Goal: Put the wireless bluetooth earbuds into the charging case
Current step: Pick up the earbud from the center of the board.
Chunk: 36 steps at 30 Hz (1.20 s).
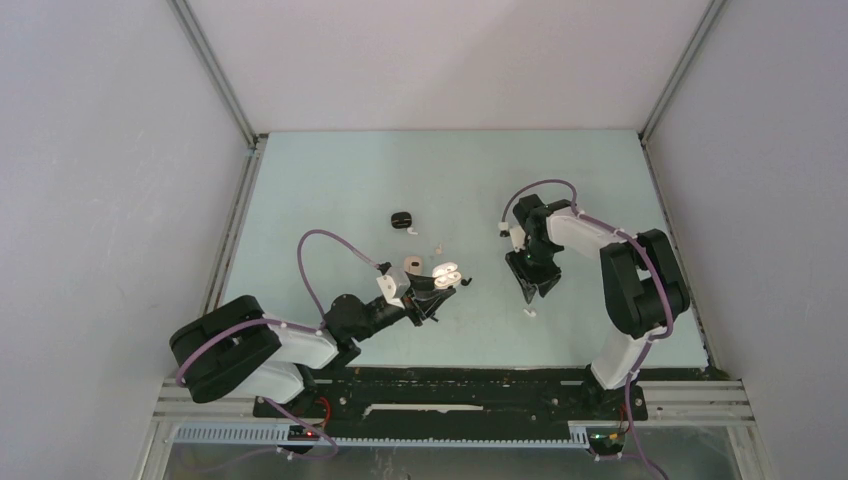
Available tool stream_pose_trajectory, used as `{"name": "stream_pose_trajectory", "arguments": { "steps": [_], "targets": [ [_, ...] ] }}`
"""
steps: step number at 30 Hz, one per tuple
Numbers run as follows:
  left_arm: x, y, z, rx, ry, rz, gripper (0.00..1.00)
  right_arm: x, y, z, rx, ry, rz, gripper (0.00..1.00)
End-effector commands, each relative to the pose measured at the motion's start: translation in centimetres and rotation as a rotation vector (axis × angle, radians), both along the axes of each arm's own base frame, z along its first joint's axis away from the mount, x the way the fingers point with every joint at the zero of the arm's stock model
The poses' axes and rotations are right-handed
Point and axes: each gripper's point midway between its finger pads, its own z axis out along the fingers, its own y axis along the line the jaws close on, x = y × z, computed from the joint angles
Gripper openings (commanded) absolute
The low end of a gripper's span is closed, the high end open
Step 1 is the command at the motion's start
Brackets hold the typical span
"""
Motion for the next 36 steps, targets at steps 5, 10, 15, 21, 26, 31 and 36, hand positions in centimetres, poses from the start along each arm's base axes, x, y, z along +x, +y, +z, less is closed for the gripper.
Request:
{"name": "stream_pose_trajectory", "arguments": {
  "steps": [5, 10, 15, 21, 26, 31, 36],
  "targets": [
    [0.2, 0.1, 1.7, -0.038, -0.049, 0.007, 0.01, 0.5, 0.5, 1.2, 0.002, -0.034, -0.001, 0.44],
    [0.2, 0.1, 1.7, -0.038, -0.050, 0.010, 0.01, 0.2, 0.1, 0.2, -0.055, -0.021, 0.040, 0.43],
    [0.2, 0.1, 1.7, -0.039, -0.049, 0.007, 0.01, -0.3, 0.7, -0.7, -0.096, -0.021, 0.113, 0.43],
    [0.1, 0.2, 1.8, -0.038, -0.050, 0.009, 0.01, -1.5, 0.3, -1.3, -0.136, -0.008, 0.170, 0.44],
    [0.1, 0.1, 1.8, -0.038, -0.049, 0.006, 0.00, -2.0, 0.1, -0.7, -0.141, -0.046, 0.216, 0.45],
    [0.1, 0.0, 1.8, -0.036, -0.046, 0.000, 0.01, -1.6, 1.2, 0.5, -0.081, -0.086, 0.205, 0.44],
    [0.0, 0.1, 1.9, -0.037, -0.047, 0.000, 0.01, -0.6, 2.3, 1.6, 0.016, -0.098, 0.132, 0.44]
  ]
}}
